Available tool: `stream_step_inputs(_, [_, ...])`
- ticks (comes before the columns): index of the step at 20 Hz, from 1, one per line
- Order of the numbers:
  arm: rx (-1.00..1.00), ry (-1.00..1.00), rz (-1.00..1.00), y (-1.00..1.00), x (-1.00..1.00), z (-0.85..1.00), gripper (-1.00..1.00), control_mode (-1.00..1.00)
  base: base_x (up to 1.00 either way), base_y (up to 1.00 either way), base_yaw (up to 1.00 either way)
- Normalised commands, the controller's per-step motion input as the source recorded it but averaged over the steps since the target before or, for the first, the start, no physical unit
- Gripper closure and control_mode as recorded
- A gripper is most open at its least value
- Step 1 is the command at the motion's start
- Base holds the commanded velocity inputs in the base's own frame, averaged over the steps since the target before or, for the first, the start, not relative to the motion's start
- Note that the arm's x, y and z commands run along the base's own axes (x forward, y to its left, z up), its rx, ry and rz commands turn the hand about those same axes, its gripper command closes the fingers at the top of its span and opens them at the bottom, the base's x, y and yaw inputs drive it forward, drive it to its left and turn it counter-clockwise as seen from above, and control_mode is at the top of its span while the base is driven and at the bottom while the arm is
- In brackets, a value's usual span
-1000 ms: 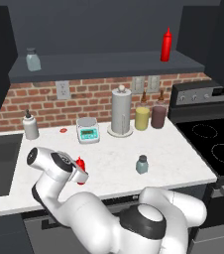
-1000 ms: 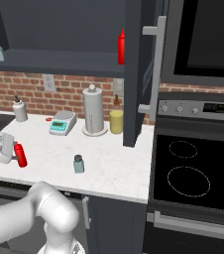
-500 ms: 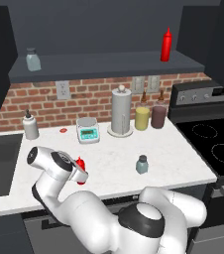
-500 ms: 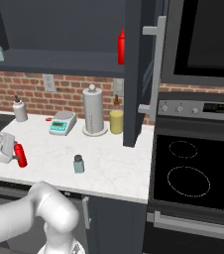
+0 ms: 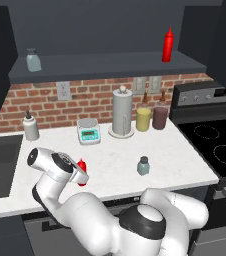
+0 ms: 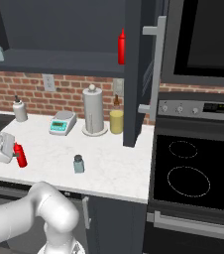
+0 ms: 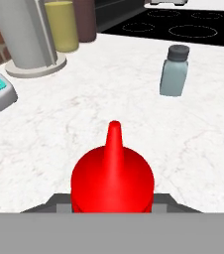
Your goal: Put the shaker and condiment bottle from the counter next to their counterparts in the cabinet.
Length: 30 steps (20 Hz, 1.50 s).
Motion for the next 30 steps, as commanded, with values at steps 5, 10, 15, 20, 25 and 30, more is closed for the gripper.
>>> stream_step_inputs(5, [0.0, 0.0, 0.0, 0.0, 0.0, 0.0, 1.0, -1.0, 0.0, 0.0, 0.0])
stream_step_inputs(10, [0.0, 0.0, 0.0, -0.12, -0.01, 0.15, 1.0, -1.0, 0.0, 0.0, 0.0])
stream_step_inputs(15, [0.0, 0.0, 0.0, -0.22, -0.16, 0.45, 1.0, -1.0, 0.0, 0.0, 0.0])
stream_step_inputs(20, [0.0, 0.0, 0.0, -0.25, -0.38, 0.79, 1.0, -1.0, 0.0, 0.0, 0.0])
stream_step_inputs(25, [0.0, 0.0, 0.02, -0.53, -0.35, 0.79, 1.0, -1.0, 0.0, 0.0, 0.0])
stream_step_inputs(30, [0.0, 0.0, 0.07, -0.76, -0.3, 0.85, 1.0, -1.0, 0.0, 0.0, 0.0])
